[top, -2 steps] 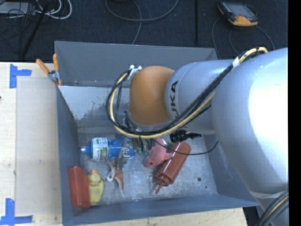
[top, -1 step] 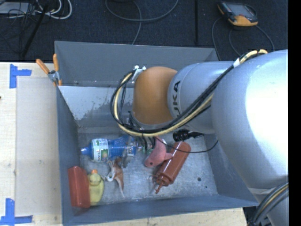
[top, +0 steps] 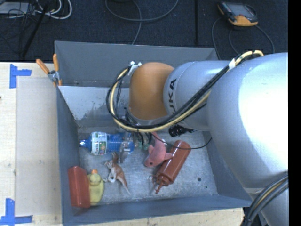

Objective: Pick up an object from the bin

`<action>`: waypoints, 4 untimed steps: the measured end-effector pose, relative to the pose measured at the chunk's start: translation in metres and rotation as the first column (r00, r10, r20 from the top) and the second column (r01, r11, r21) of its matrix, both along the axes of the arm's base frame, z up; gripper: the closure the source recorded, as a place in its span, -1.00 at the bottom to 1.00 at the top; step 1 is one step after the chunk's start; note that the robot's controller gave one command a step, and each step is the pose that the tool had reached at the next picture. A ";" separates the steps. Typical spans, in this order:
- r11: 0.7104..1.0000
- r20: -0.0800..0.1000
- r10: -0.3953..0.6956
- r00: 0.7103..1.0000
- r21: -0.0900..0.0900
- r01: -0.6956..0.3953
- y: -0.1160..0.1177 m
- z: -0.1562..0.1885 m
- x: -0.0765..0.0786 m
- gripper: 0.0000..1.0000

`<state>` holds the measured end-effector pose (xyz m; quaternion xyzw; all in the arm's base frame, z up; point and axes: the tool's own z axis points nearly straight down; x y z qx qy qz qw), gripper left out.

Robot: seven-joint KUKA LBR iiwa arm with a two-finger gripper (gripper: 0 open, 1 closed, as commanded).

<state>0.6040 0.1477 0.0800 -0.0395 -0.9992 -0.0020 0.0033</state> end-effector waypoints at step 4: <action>1.000 0.002 0.001 1.000 -0.005 -0.001 -0.002 0.041 -0.003 1.00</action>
Offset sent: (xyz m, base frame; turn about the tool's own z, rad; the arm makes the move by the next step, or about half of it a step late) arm -0.0001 -0.0001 0.0959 0.0000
